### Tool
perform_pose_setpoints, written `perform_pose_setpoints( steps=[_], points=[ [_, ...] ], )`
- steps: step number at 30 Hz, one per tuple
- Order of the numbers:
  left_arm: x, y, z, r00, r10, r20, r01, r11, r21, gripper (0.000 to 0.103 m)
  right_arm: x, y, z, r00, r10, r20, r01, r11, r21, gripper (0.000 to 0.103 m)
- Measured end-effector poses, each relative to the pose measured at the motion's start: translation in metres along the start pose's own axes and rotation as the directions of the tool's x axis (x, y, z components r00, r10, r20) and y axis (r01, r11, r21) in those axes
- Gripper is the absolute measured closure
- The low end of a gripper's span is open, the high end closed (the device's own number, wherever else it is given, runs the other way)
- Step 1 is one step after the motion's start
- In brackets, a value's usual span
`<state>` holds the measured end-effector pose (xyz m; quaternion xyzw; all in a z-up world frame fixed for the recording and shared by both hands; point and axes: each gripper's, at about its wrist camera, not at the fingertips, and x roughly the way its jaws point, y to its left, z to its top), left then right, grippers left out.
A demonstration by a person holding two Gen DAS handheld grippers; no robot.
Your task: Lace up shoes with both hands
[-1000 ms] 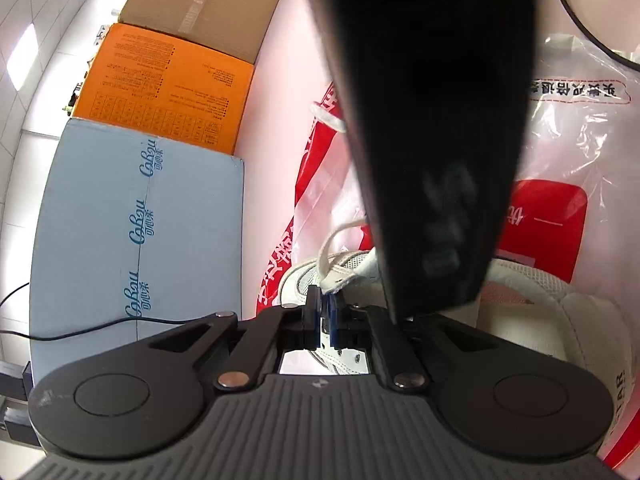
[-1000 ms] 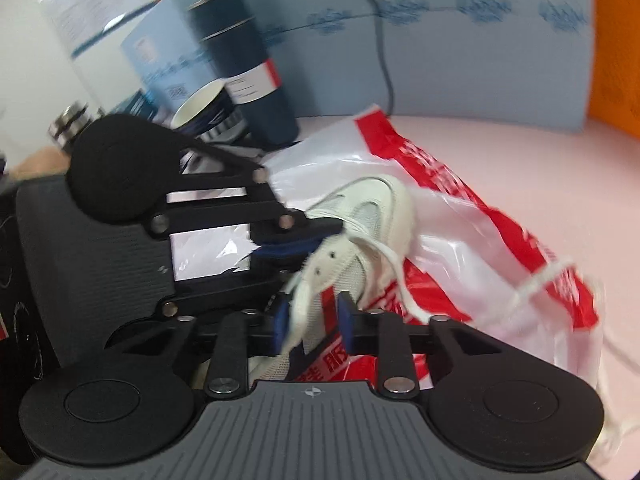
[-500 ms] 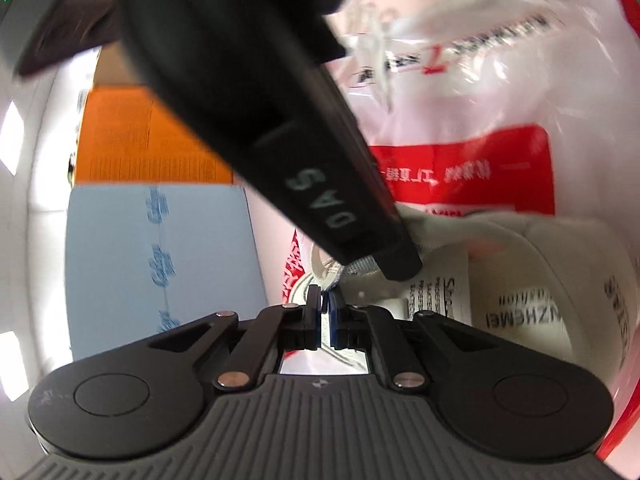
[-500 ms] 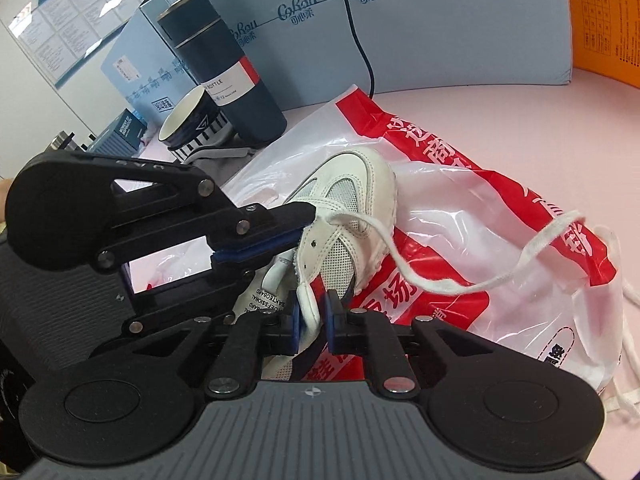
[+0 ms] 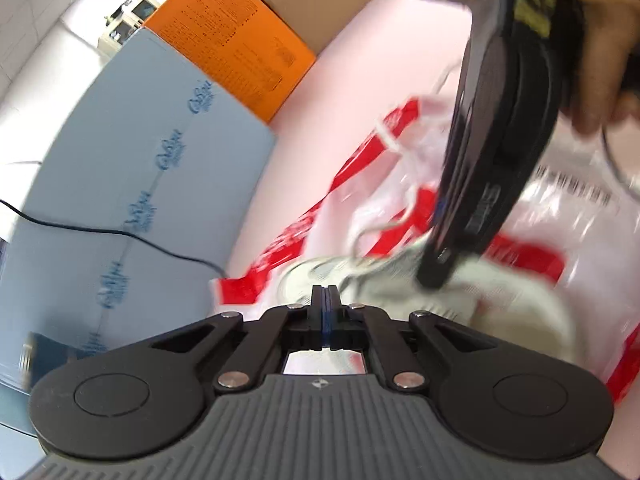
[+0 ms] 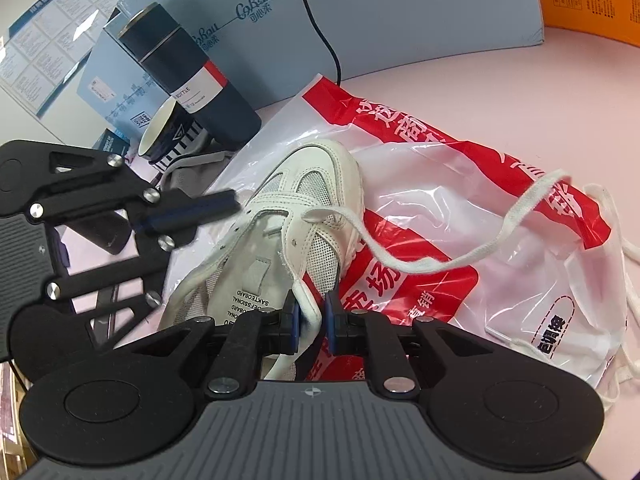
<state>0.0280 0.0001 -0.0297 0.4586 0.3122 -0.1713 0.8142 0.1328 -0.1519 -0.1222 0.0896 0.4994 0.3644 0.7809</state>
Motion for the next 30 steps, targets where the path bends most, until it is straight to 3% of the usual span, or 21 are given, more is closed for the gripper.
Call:
perform_pose_setpoints(
  steps=[2,5,8,10,12,16,21,27,29,30],
  points=[
    [-0.008,-0.003,-0.011,0.999,0.046,-0.017,-0.045,0.998,0.047,0.103,0.0,0.0,0.0,1.0,0.004,0.005,-0.004,1.0,0.001,0.091],
    [-0.013,0.003,-0.025,1.0,0.0,0.021,-0.001,0.999,0.045,0.1,0.001,0.002,0.0,1.0,0.003,0.01,-0.003,1.0,-0.005,0.088],
    [-0.001,-0.007,-0.011,0.999,-0.012,0.03,0.009,0.997,0.081,0.096,0.002,0.001,0.0,1.0,0.004,0.012,-0.004,1.0,0.004,0.086],
    [-0.004,-0.015,-0.01,1.0,0.013,0.025,-0.015,0.996,0.089,0.076,0.001,-0.001,-0.001,1.0,0.014,0.014,-0.014,0.999,0.032,0.086],
    [0.001,-0.021,-0.007,0.999,0.038,0.021,-0.04,0.994,0.104,0.067,0.0,-0.003,-0.002,1.0,0.024,0.019,-0.025,0.998,0.049,0.086],
    [0.014,-0.025,0.001,1.0,0.024,0.006,-0.025,0.992,0.122,0.067,-0.001,-0.001,-0.002,0.999,0.031,0.029,-0.033,0.998,0.052,0.086],
    [0.032,-0.037,0.009,0.998,0.064,-0.013,-0.061,0.983,0.172,0.071,-0.002,-0.001,-0.002,0.998,0.04,0.038,-0.042,0.997,0.062,0.082],
    [0.043,-0.052,0.008,0.992,0.119,-0.031,-0.106,0.957,0.271,0.063,-0.001,-0.003,-0.002,0.998,0.049,0.042,-0.052,0.996,0.075,0.078],
    [0.041,-0.054,0.007,0.992,0.127,-0.023,-0.115,0.953,0.281,0.074,-0.001,-0.004,-0.002,0.998,0.045,0.042,-0.048,0.996,0.076,0.075],
    [0.039,-0.054,0.007,0.993,0.119,-0.024,-0.108,0.955,0.278,0.089,-0.002,-0.004,-0.002,0.998,0.044,0.044,-0.047,0.996,0.074,0.074]
  ],
)
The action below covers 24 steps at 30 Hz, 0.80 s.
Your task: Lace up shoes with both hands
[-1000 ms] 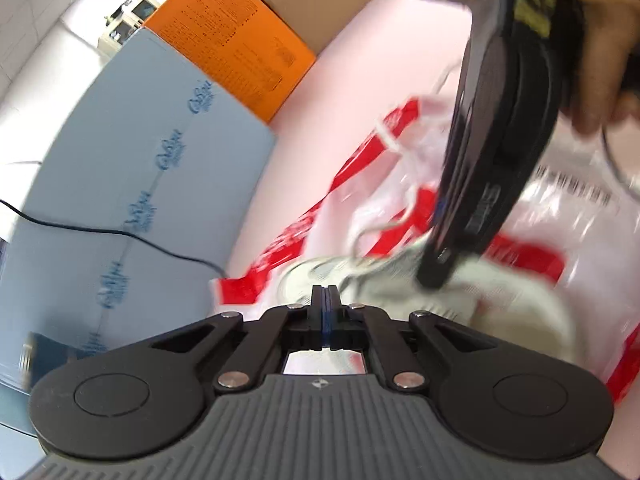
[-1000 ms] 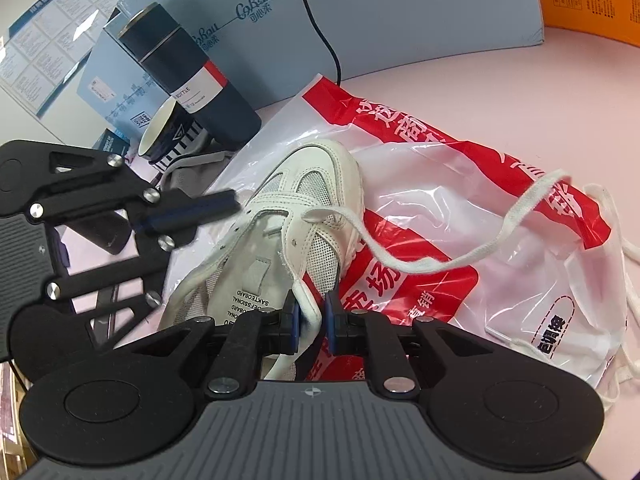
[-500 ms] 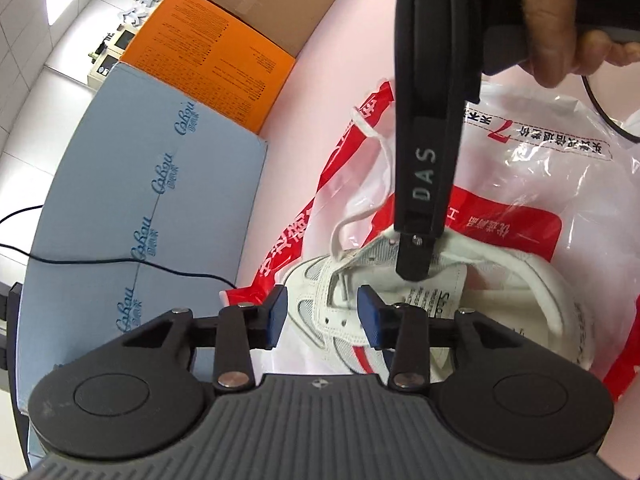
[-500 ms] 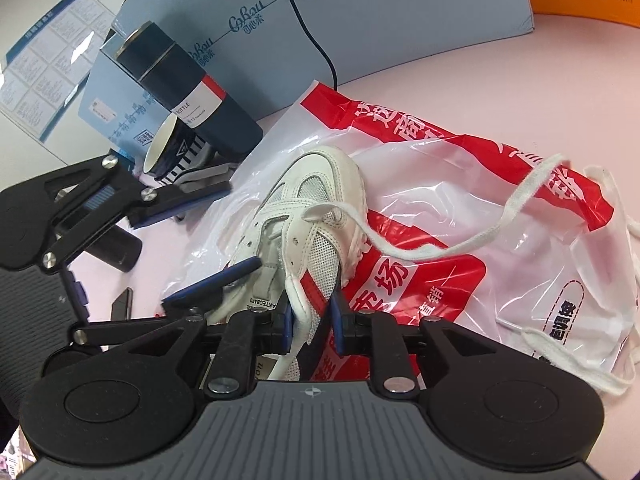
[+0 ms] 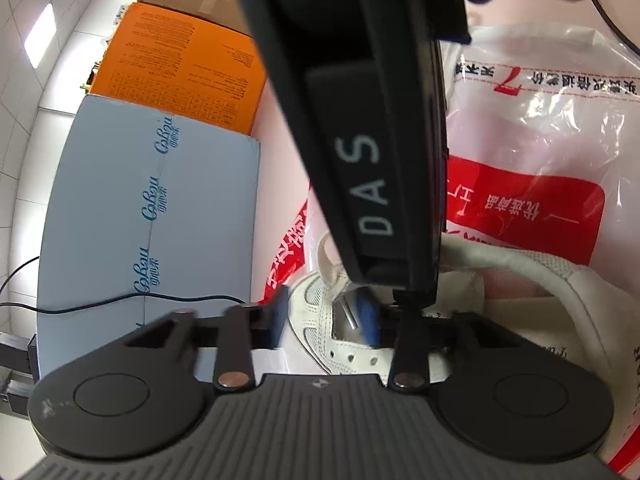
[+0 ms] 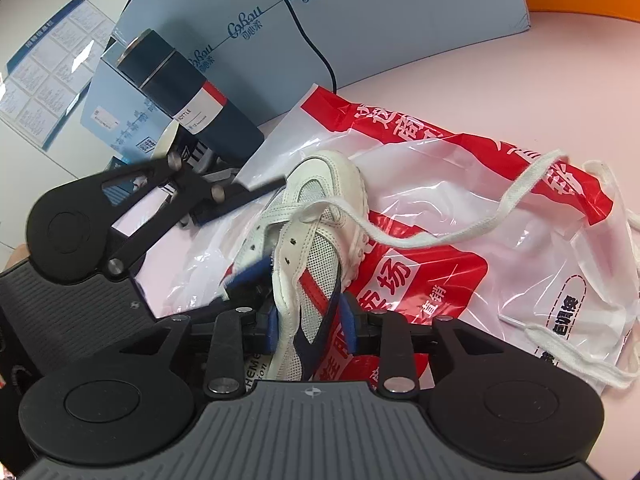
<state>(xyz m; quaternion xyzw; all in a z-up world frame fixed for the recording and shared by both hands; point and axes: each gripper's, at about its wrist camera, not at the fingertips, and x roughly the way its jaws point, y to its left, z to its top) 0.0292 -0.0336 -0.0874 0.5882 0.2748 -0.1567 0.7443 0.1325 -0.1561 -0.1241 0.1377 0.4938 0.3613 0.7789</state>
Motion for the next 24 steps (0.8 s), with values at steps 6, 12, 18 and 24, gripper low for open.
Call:
perform_pose_setpoints(
  steps=[6,12,18,24],
  points=[
    [-0.008,-0.002,-0.003,1.0,-0.009,0.011,0.008,1.0,0.027,0.099,0.002,0.001,0.0,1.0,-0.017,-0.008,0.017,1.0,-0.018,0.067],
    [-0.011,-0.006,-0.001,1.0,-0.006,0.021,0.005,0.997,0.079,0.099,0.01,0.026,0.005,0.997,-0.082,0.0,0.08,0.971,-0.223,0.065],
    [-0.016,-0.001,-0.006,1.0,-0.02,0.009,0.02,1.0,0.006,0.1,0.017,0.027,0.007,0.996,-0.092,0.02,0.094,0.951,-0.294,0.086],
    [-0.031,0.0,-0.01,0.999,-0.004,0.037,0.006,0.997,-0.073,0.1,0.015,0.017,0.007,0.996,-0.089,0.017,0.09,0.974,-0.209,0.087]
  ],
)
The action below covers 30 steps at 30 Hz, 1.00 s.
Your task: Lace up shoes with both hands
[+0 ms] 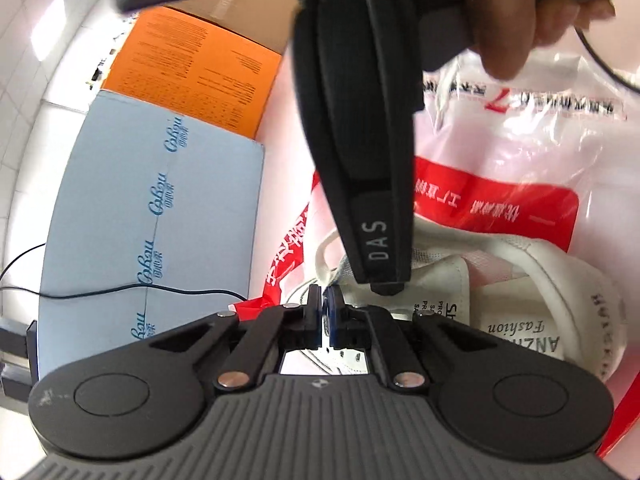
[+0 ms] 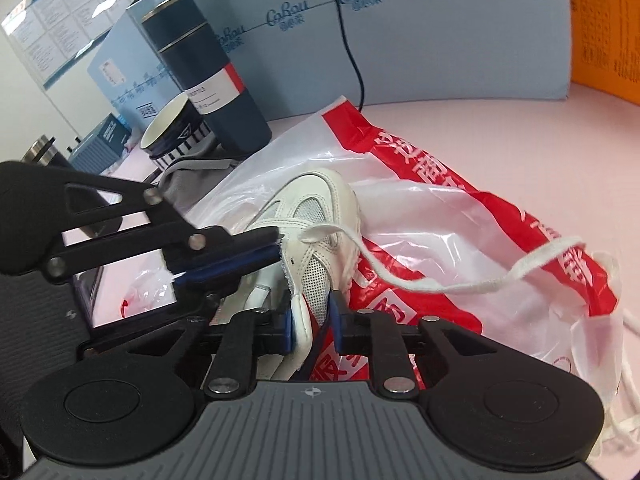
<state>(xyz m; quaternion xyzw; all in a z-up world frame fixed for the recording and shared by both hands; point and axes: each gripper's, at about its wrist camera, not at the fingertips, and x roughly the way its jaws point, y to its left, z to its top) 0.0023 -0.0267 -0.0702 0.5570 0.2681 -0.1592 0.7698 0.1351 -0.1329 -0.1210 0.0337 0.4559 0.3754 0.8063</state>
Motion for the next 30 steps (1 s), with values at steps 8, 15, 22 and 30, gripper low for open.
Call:
perform_pose_setpoints(
  steps=[8,15,22,30],
  points=[
    [-0.012,0.014,-0.008,1.0,0.006,-0.013,-0.008,0.993,-0.12,0.103,0.0,-0.002,-0.001,1.0,-0.001,-0.002,0.001,0.999,0.041,0.087],
    [-0.006,-0.004,-0.002,0.999,-0.021,-0.051,0.017,0.997,-0.07,0.066,0.001,-0.008,-0.001,1.0,0.022,-0.008,-0.021,0.994,0.108,0.086],
    [0.013,-0.015,0.01,0.99,-0.018,-0.141,0.017,1.0,-0.014,0.072,0.002,-0.004,-0.001,1.0,0.015,0.0,-0.015,0.995,0.1,0.084],
    [-0.001,-0.012,0.008,0.996,-0.014,-0.092,0.001,0.99,-0.142,0.101,0.004,-0.005,-0.003,1.0,0.003,-0.002,-0.002,0.995,0.095,0.083]
  ],
)
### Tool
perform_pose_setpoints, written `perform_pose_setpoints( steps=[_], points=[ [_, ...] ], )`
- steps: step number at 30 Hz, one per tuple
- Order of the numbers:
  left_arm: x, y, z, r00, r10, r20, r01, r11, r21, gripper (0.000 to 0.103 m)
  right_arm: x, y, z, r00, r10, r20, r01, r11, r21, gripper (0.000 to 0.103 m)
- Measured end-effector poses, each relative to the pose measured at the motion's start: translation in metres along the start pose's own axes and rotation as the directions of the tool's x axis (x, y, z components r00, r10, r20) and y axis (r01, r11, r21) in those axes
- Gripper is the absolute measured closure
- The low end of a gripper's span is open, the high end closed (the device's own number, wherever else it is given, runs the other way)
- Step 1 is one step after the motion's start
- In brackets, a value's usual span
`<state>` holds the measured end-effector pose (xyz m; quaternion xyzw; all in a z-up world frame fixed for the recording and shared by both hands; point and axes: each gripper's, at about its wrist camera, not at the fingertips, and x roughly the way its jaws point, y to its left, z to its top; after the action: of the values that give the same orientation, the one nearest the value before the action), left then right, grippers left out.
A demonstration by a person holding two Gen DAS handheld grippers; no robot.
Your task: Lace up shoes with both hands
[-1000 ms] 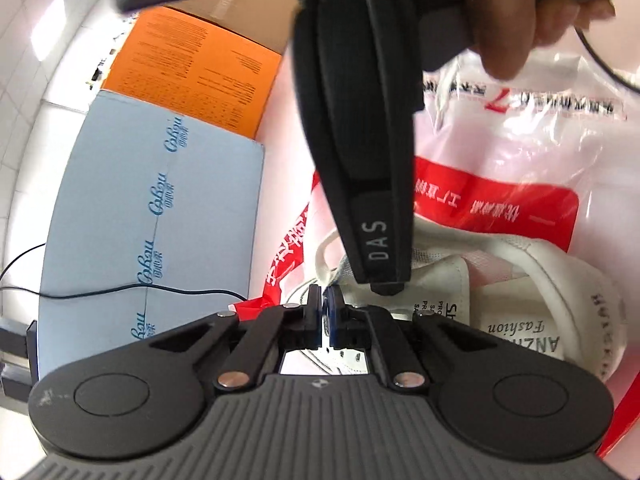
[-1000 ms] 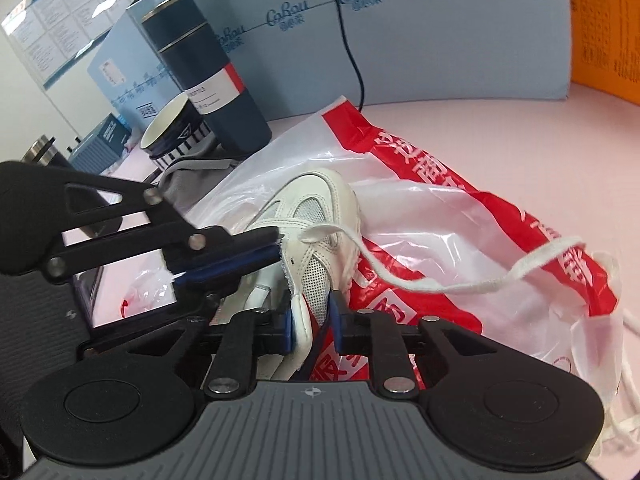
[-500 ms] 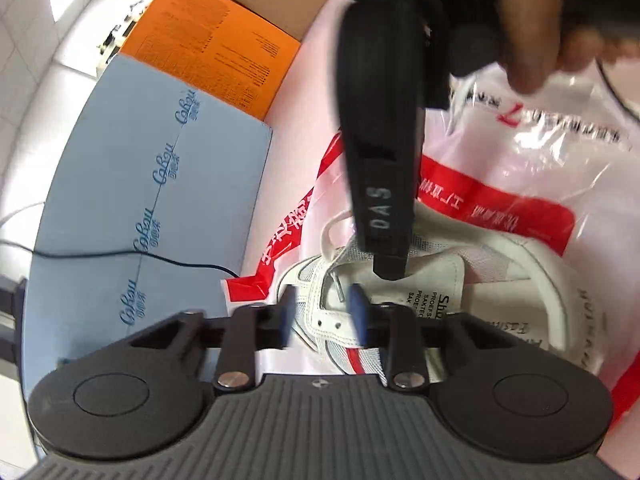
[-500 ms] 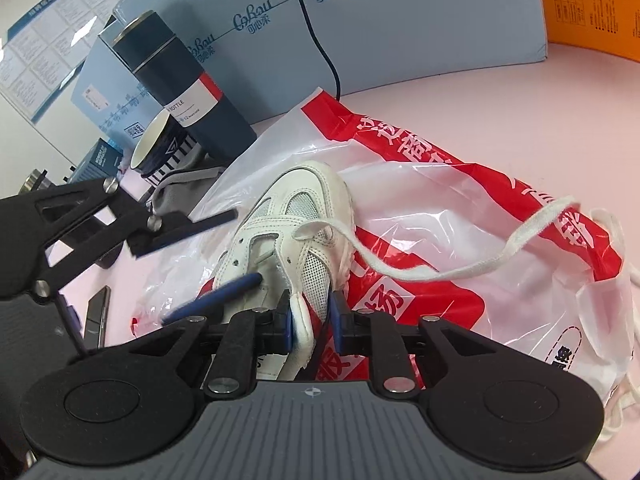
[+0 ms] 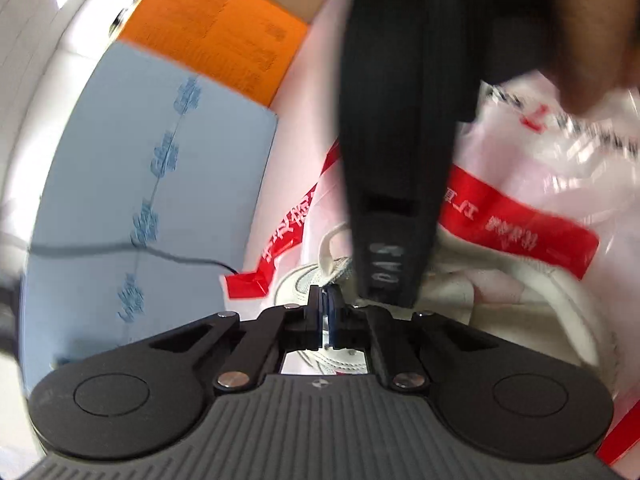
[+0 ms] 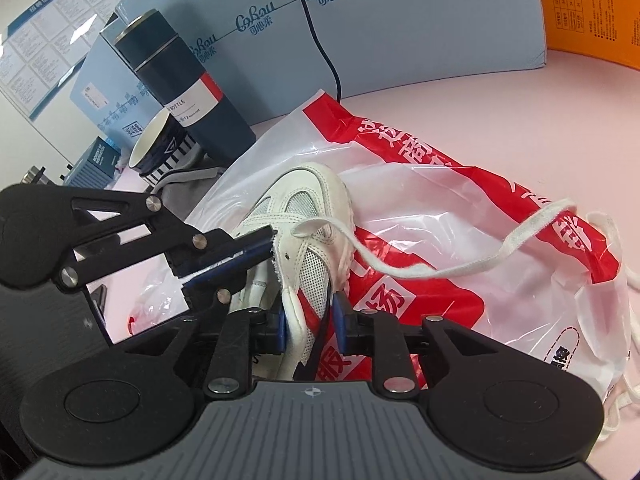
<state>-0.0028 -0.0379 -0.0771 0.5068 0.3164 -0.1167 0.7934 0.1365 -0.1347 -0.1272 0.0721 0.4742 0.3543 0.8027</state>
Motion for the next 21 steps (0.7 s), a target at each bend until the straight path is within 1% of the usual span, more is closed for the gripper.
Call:
perform_pose_setpoints(
  steps=[1,3,7,9,13,14,15,16,18,20,21],
  points=[
    [-0.002,0.001,-0.002,1.0,-0.003,0.005,0.003,1.0,-0.02,0.101,0.0,-0.001,0.0,1.0,-0.002,-0.001,0.002,1.0,0.0,0.08],
    [-0.006,0.004,-0.005,1.0,-0.008,0.015,0.008,0.998,-0.058,0.101,0.0,-0.002,0.0,1.0,-0.004,-0.004,0.004,1.0,0.004,0.079],
    [-0.012,-0.001,-0.01,1.0,0.019,0.022,-0.018,0.999,-0.045,0.101,0.001,-0.003,-0.001,1.0,-0.01,-0.009,0.01,1.0,0.008,0.079],
    [-0.014,0.001,-0.013,0.999,0.029,0.02,-0.028,0.998,-0.062,0.101,0.001,-0.002,0.0,1.0,-0.013,-0.01,0.013,1.0,0.005,0.079],
    [-0.019,0.009,-0.019,0.995,0.097,0.014,-0.095,0.991,-0.099,0.101,0.002,-0.002,-0.001,1.0,-0.018,-0.012,0.018,1.0,0.013,0.079],
    [-0.02,0.011,-0.021,0.992,0.124,0.012,-0.122,0.987,-0.108,0.101,0.002,-0.002,-0.002,1.0,-0.018,-0.014,0.019,1.0,0.016,0.078],
    [-0.02,0.014,-0.023,0.985,0.17,0.003,-0.169,0.979,-0.119,0.101,0.002,-0.002,-0.002,1.0,-0.018,-0.016,0.019,1.0,0.019,0.078],
    [-0.02,0.019,-0.024,0.982,0.188,-0.004,-0.186,0.973,-0.139,0.101,0.002,-0.003,-0.002,1.0,-0.017,-0.016,0.017,1.0,0.021,0.078],
    [-0.021,0.03,-0.016,0.98,0.2,-0.003,-0.196,0.96,-0.198,0.101,0.002,-0.003,-0.003,1.0,-0.013,-0.017,0.014,1.0,0.024,0.078],
    [-0.009,0.048,-0.004,0.979,0.205,-0.004,-0.202,0.958,-0.205,0.101,0.0,-0.002,-0.003,1.0,-0.003,-0.008,0.003,1.0,0.02,0.078],
    [-0.01,0.052,-0.007,0.979,0.203,0.016,-0.196,0.959,-0.206,0.101,-0.001,-0.003,-0.004,1.0,0.014,0.003,-0.014,1.0,0.026,0.075]
  ],
)
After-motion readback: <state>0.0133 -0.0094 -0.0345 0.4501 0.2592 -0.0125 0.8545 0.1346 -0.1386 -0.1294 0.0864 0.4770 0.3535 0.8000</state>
